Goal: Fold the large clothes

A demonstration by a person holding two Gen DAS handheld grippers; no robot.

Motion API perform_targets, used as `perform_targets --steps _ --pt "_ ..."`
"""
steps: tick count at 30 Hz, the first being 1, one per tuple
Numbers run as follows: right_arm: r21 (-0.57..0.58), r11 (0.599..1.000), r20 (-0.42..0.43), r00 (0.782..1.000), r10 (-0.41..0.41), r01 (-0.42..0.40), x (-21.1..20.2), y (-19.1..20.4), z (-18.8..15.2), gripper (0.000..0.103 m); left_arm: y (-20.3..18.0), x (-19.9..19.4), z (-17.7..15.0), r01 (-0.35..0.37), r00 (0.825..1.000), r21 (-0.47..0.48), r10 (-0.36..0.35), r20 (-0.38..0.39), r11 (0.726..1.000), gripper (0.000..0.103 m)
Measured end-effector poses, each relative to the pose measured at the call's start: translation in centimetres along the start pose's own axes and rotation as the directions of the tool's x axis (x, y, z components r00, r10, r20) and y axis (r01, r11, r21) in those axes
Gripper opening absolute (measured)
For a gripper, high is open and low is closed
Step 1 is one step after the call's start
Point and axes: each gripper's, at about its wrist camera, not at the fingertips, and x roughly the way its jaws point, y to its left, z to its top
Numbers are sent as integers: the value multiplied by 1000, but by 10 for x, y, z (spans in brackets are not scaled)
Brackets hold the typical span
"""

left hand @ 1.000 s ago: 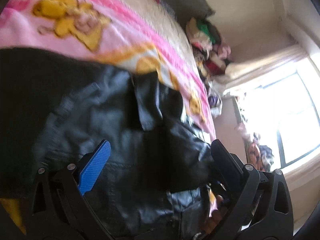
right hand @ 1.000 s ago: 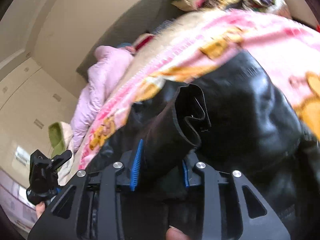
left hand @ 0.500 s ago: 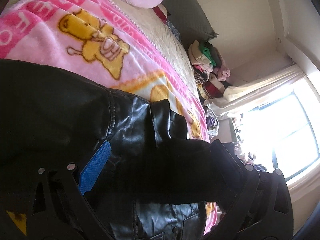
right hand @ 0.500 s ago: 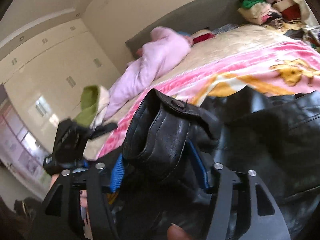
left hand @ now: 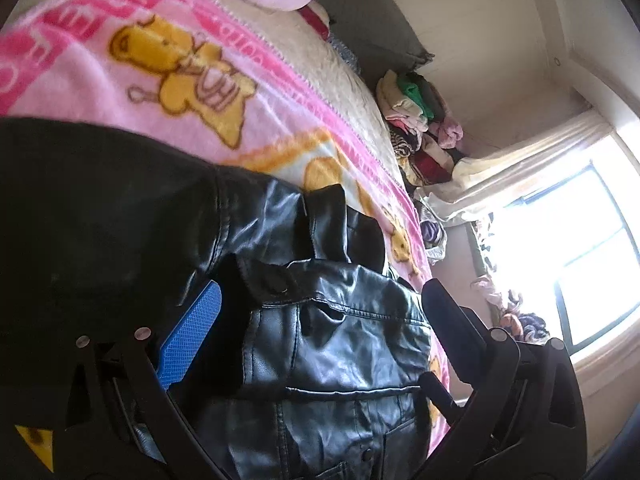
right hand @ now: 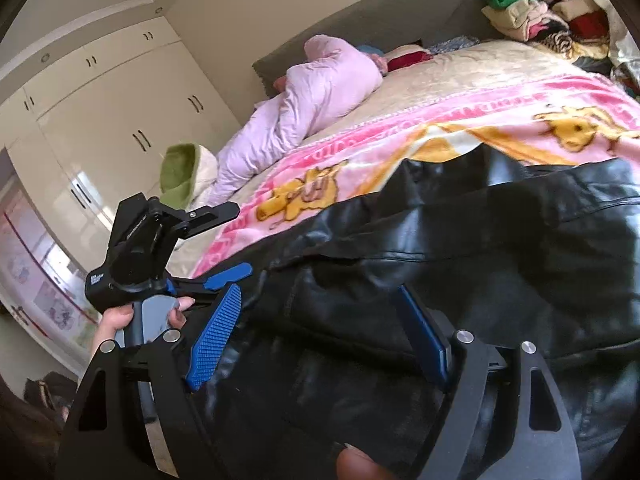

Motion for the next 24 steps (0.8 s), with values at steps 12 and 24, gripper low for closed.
perform_targets --steps 12,24 --pt "18 982 98 977 -188 187 -58 -34 -15 78 -9 37 -12 -116 993 48 118 -24 992 85" --pt "89 929 120 922 -368 359 -88 -84 0 78 -10 44 -17 -80 997 93 81 -16 992 16"
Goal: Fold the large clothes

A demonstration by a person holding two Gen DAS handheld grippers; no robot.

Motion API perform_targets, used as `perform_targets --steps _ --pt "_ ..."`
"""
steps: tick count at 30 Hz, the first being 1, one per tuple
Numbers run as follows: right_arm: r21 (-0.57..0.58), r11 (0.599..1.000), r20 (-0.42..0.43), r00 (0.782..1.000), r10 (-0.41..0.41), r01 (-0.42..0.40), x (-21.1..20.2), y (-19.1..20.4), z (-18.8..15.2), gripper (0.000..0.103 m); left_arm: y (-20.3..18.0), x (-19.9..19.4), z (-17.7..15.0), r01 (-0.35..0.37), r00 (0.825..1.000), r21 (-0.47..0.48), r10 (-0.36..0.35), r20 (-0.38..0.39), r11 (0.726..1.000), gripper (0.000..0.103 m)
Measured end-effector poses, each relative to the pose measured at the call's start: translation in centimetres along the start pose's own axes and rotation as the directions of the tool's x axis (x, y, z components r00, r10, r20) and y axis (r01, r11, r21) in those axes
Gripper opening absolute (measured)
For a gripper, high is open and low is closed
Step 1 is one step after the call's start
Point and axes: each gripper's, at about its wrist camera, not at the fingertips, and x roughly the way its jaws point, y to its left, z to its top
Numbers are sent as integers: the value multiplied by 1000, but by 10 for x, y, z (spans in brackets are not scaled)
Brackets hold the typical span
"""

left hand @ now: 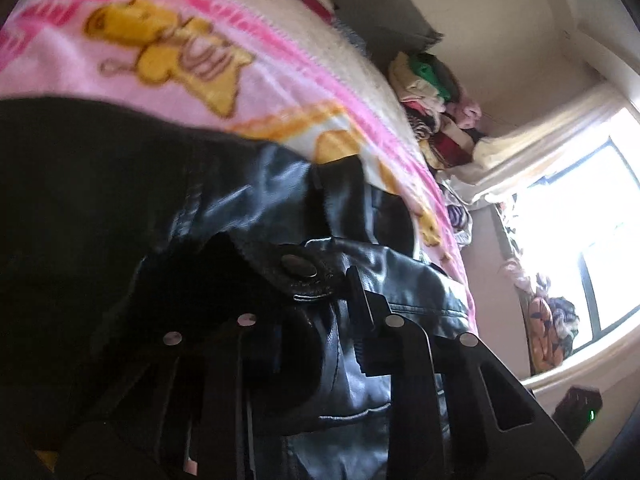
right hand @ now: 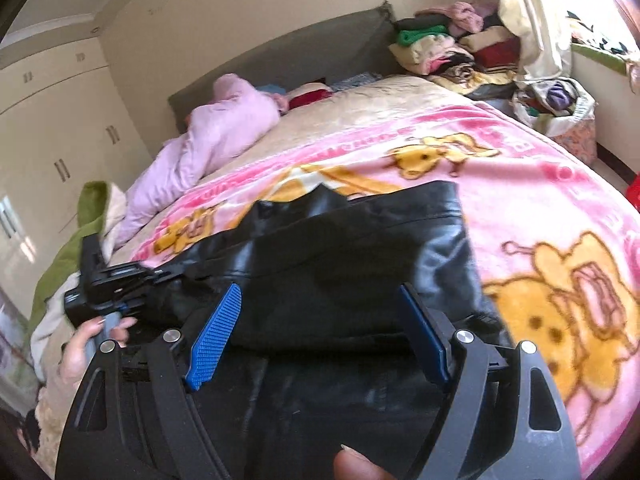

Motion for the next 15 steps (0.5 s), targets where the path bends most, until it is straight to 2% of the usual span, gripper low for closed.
perform_targets --steps 7,11,15 --pt "28 997 -7 998 -70 70 21 -19 27 78 -28 -40 1 44 994 89 -53 94 995 16" --pt "24 995 -29 995 -95 96 40 -25 37 76 -27 -34 0 -25 996 109 16 83 994 16" --pt "13 994 -59 992 -107 108 66 -26 44 72 -22 -27 0 -51 997 111 43 69 993 16"
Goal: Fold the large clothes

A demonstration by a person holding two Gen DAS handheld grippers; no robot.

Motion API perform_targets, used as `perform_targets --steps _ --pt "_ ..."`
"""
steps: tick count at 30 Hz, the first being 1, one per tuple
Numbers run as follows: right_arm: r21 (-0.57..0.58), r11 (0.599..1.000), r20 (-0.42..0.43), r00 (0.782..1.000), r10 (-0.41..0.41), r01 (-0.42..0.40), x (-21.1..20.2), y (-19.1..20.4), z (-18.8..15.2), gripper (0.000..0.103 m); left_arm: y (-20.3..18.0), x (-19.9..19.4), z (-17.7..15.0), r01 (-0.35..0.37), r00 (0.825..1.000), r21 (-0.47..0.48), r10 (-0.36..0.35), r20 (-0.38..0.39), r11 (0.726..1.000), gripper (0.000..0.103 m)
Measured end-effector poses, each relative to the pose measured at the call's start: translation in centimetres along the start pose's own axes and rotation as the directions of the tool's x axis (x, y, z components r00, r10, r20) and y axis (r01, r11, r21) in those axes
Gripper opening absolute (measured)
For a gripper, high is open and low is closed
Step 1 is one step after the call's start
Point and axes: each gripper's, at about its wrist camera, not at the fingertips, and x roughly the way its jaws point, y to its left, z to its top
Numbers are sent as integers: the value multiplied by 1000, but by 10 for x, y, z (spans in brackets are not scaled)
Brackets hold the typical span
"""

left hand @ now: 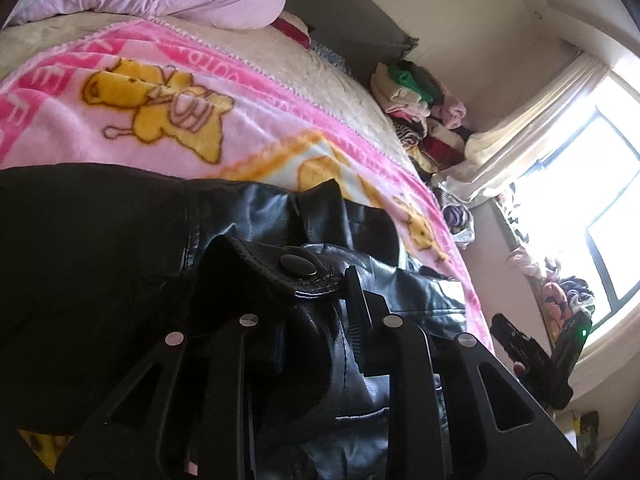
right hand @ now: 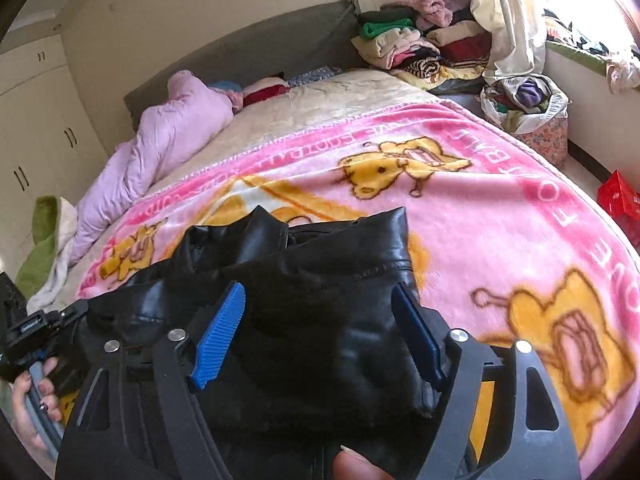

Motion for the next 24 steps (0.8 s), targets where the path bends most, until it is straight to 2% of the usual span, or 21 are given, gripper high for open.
perform_targets --steps 7,9,13,15,18,21,24 --pt "-46 999 -58 998 -1 -2 36 9 1 71 7 9 -4 -53 998 19 53 -23 998 16" --pt "-53 998 -82 996 -34 30 48 6 -1 71 8 12 -4 -66 997 22 66 -29 998 16" --pt "-34 997 -145 987 -74 70 71 -8 -11 70 16 21 -6 -98 994 12 98 -57 995 17" --pt "-8 998 -161 985 -66 66 78 -17 -15 70 24 28 -8 -116 990 -4 115 -82 993 20" --pt "-6 999 -149 987 -54 54 75 -17 -17 70 27 32 -10 -134 986 -8 133 -97 991 21" --pt "-2 1000 -123 992 -25 25 59 -13 -15 71 18 23 -9 -157 984 24 159 -74 987 29" --pt "-1 1000 -104 994 17 -17 41 -8 -16 71 7 15 -7 -156 986 59 160 -57 986 31"
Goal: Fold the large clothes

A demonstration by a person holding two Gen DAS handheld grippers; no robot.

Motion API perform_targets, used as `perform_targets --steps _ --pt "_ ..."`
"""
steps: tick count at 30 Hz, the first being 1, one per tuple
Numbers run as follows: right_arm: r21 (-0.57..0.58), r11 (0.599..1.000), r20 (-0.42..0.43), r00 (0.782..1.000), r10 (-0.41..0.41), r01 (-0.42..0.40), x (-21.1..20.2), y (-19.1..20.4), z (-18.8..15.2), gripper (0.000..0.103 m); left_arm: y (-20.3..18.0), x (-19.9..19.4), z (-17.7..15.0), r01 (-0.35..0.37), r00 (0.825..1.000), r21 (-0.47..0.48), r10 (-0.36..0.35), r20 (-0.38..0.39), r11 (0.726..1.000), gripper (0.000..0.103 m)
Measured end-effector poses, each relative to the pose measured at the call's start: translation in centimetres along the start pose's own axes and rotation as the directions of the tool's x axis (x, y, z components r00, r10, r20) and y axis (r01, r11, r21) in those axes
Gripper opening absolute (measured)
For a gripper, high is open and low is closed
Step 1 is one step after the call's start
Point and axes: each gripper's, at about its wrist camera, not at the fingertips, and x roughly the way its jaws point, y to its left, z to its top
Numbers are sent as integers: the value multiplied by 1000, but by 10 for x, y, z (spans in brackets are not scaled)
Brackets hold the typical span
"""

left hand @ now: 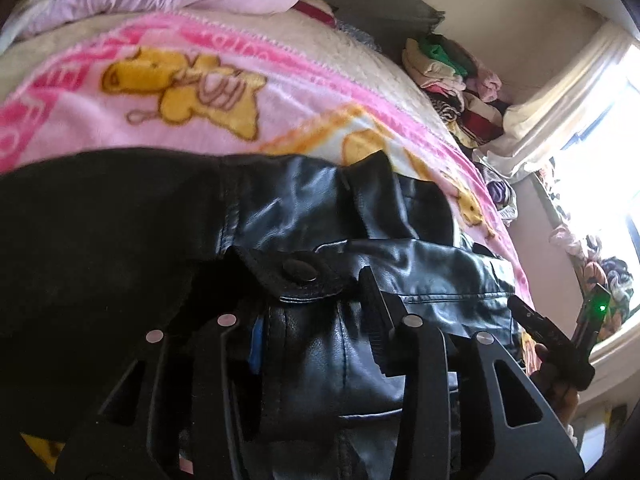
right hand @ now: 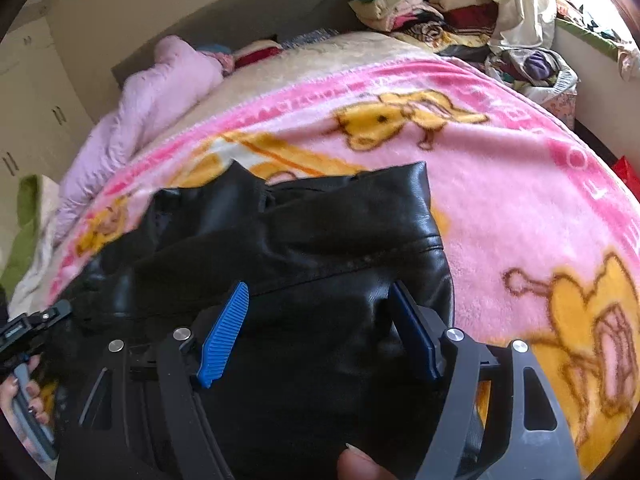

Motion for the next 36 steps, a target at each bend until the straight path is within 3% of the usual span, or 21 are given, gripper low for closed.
perform_targets --steps 3,5,12,15,21,27,30,33,36 --pt "-25 999 13 1000 25 -25 -13 8 -3 71 -8 -13 2 8 1000 10 -8 29 1000 41" --pt "-37 999 17 999 41 -40 -19 13 -5 72 -10 -20 4 6 999 12 -6 52 1000 53" --pt "-81 993 21 996 88 -86 -39 32 -17 76 -16 -42 6 13 992 8 -14 127 1000 56" --pt "-109 989 6 994 105 -104 -42 41 -25 76 -29 -46 1 -43 989 62 34 145 997 57" --pt "-129 987 -56 994 92 -99 -29 48 -39 78 -47 -25 -15 -99 993 144 89 76 985 61" --pt "-58 995 -163 984 70 -81 -4 37 -51 78 -40 14 -38 -201 978 162 208 -29 966 66" --pt "-40 996 -162 984 76 -84 -5 36 -51 78 -37 25 -44 -235 968 179 247 -48 955 67" --pt "-32 995 -137 986 93 -98 -18 38 -49 80 -46 16 -45 -231 970 206 241 -23 951 77" --pt "-16 991 -113 985 129 -131 -31 35 -49 84 -47 11 -46 -227 972 204 235 -14 952 79"
